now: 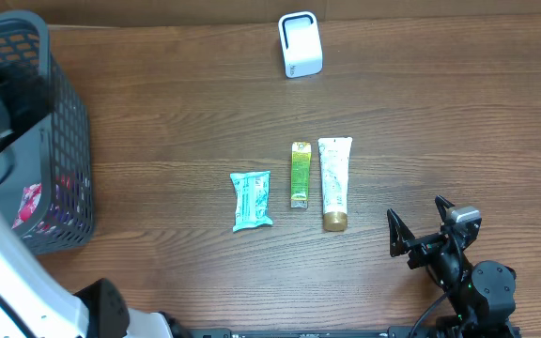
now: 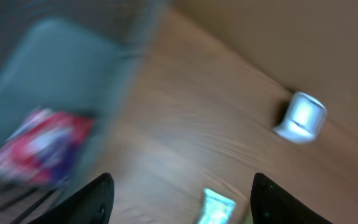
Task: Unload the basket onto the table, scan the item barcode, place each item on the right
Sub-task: 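Move the left gripper back into the basket toward the red bag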
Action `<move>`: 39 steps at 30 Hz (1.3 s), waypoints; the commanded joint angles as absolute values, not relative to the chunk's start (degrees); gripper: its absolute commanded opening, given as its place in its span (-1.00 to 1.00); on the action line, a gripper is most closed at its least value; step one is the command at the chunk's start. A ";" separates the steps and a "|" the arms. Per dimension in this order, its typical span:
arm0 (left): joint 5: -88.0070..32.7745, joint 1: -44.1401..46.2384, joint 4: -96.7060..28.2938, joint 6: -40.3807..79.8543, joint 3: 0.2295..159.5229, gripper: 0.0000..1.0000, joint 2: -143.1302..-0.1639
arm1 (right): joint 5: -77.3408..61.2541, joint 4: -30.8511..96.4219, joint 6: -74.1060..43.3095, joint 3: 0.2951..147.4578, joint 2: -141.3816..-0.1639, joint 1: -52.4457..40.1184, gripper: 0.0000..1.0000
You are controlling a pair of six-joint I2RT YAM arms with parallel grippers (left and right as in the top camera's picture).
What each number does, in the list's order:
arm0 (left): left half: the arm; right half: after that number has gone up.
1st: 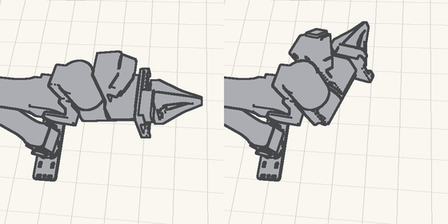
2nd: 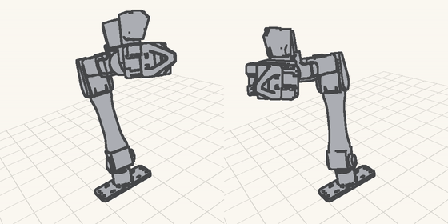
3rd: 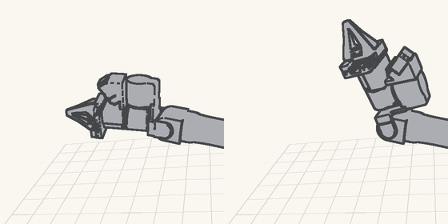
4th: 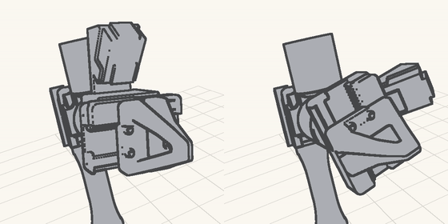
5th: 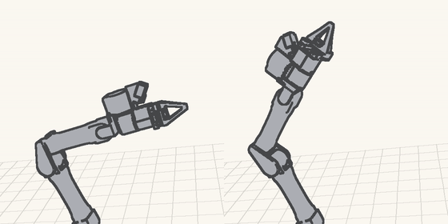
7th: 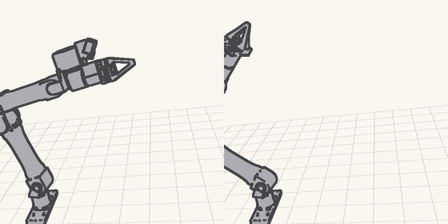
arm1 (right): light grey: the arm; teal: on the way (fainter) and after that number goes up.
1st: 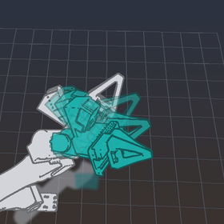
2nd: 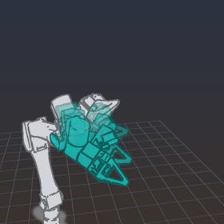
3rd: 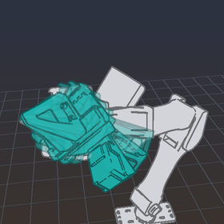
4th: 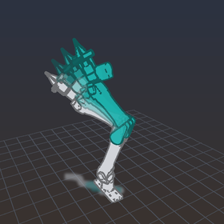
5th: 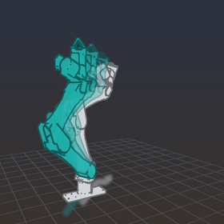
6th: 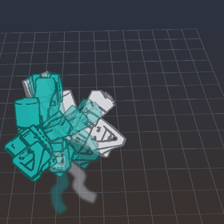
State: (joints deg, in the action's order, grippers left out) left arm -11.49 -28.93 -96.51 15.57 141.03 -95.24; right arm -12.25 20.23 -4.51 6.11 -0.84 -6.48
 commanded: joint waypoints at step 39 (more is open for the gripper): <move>-8.08 -49.80 -58.33 27.05 74.85 0.77 -98.26 | -12.97 21.41 -4.73 6.50 -0.16 -6.85 1.00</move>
